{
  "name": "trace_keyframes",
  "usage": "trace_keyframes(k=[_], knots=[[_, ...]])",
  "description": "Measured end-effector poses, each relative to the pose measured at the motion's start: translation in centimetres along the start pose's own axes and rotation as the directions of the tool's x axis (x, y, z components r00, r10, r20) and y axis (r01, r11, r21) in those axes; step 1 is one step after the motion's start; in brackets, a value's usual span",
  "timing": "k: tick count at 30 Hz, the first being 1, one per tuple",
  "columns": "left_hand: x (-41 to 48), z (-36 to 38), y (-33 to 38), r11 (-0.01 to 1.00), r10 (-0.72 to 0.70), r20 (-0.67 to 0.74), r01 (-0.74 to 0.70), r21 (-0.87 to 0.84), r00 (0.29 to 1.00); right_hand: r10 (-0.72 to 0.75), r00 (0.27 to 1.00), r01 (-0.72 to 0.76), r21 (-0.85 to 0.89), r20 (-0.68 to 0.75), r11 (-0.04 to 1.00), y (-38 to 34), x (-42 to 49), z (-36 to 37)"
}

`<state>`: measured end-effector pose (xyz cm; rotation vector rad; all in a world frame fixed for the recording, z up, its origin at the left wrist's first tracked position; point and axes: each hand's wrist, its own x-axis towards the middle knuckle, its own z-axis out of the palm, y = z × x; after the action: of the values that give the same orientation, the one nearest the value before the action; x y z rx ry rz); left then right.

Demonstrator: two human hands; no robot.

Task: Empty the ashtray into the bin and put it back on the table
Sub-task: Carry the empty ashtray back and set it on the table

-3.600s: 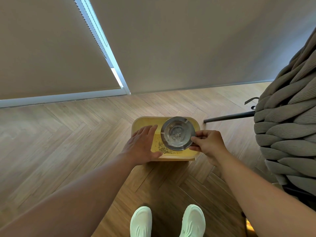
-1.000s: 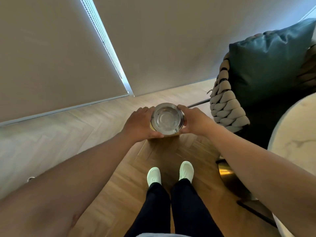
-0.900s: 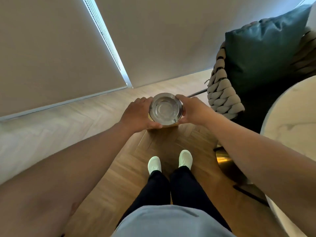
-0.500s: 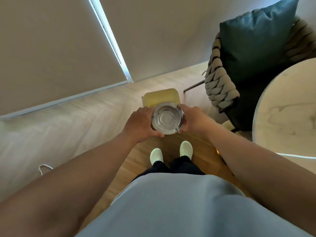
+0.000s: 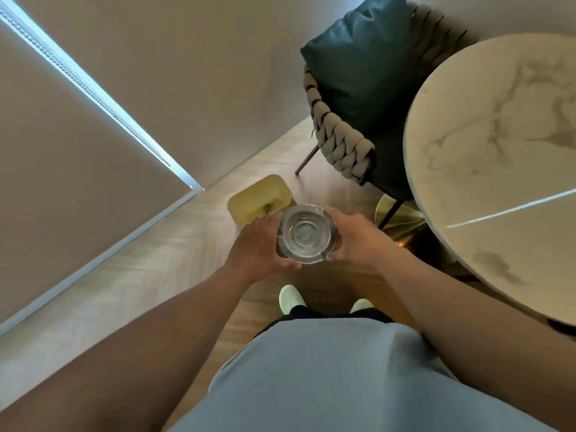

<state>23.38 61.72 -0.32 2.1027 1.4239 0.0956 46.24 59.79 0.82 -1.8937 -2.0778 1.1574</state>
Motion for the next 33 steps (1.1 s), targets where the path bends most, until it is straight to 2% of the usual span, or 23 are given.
trace_keyframes(k=[7,14,17,24,33], knots=[[2.1,3.0,7.5,0.971,0.214,0.155,-0.227,0.07,0.964,0.218,0.961,-0.21,0.064,-0.171,0.976,5.6,-8.5,-0.2],[0.0,9.5,18.1,0.894,0.398,0.297,-0.44,0.087,0.868,0.42,0.878,-0.374,0.217,-0.229,0.902,12.2,-21.2,0.6],[-2.0,12.2,21.4,0.871,0.427,0.353,-0.483,0.088,0.833,0.476,0.851,-0.422,0.25,-0.221,0.871,14.0,-25.8,1.3],[-5.8,16.5,25.9,0.833,0.469,0.377,-0.542,0.11,0.798,0.535,0.816,-0.451,0.337,-0.22,0.827,16.5,-33.6,3.0],[-6.5,17.0,28.3,0.849,0.461,0.408,-0.525,0.056,0.788,0.561,0.796,-0.47,0.353,-0.225,0.809,17.3,-36.0,2.6]])
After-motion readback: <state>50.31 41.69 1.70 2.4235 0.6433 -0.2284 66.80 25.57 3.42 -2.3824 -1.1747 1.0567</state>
